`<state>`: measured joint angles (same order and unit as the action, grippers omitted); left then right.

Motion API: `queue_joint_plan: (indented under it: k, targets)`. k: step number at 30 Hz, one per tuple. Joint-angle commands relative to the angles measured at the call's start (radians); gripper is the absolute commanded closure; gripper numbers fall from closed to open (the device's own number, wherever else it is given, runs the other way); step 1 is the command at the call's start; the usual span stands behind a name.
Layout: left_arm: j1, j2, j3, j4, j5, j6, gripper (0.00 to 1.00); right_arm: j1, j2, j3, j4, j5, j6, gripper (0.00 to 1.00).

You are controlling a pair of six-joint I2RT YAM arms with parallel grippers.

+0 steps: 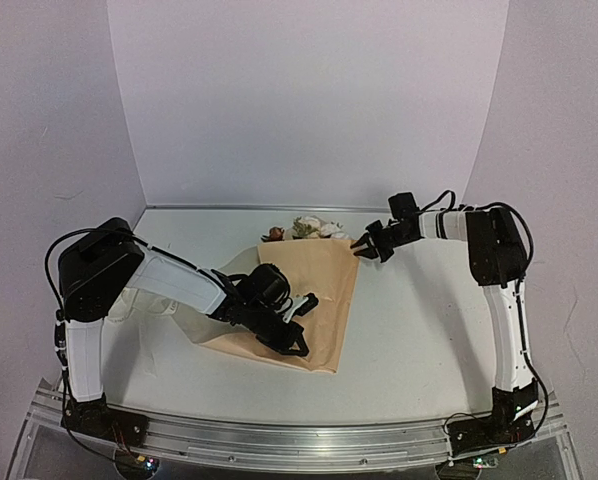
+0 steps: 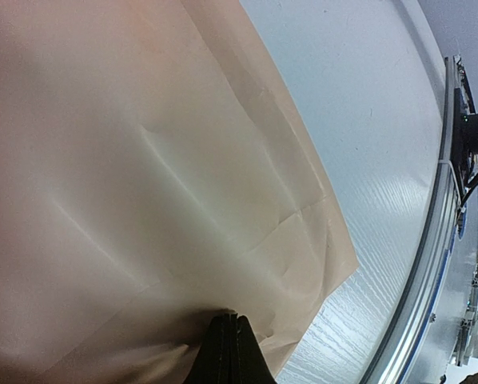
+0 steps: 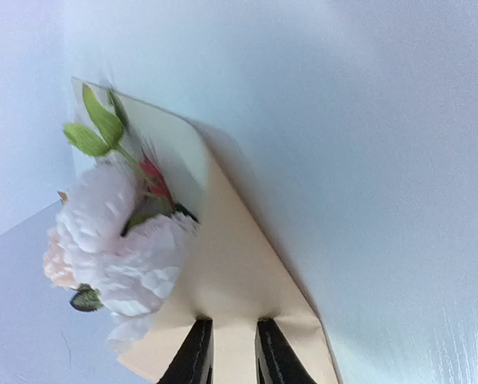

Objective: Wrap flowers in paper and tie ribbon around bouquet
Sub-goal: Press the fold line on the 2/3-folded wrapping paper.

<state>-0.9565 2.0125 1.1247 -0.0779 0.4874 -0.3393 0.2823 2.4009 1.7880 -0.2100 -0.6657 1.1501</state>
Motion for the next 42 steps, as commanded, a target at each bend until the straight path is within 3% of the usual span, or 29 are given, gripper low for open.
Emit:
queue_joint_plan:
  k: [1,6,14,21,24,30,42]
  targets:
    - [-0.004,0.034,-0.005,-0.121,-0.06,0.013,1.0,-0.023,0.085,0.185,-0.13,0.052,-0.016,0.79]
    - [0.004,0.0,0.047,-0.113,-0.095,-0.012,0.98,-0.033,0.023,0.252,-0.253,0.038,-0.09,0.77]
    - [0.023,-0.161,0.099,-0.08,-0.17,-0.056,0.72,0.014,-0.353,-0.031,-0.317,0.014,-0.245,0.71]
    - [0.027,-0.351,-0.055,-0.078,-0.151,-0.14,0.7,0.193,-0.644,-0.421,-0.334,0.078,-0.391,0.7]
    - [0.026,-0.427,-0.185,-0.04,-0.092,-0.197,0.78,0.296,-0.705,-0.549,-0.314,0.111,-0.434,0.71]
    - [0.025,-0.411,-0.321,0.112,-0.018,-0.236,0.92,0.477,-0.694,-0.608,-0.278,0.185,-0.484,0.74]
    - [0.05,-0.302,-0.356,0.116,-0.147,-0.311,0.97,0.647,-0.48,-0.421,-0.38,0.243,-0.538,0.75]
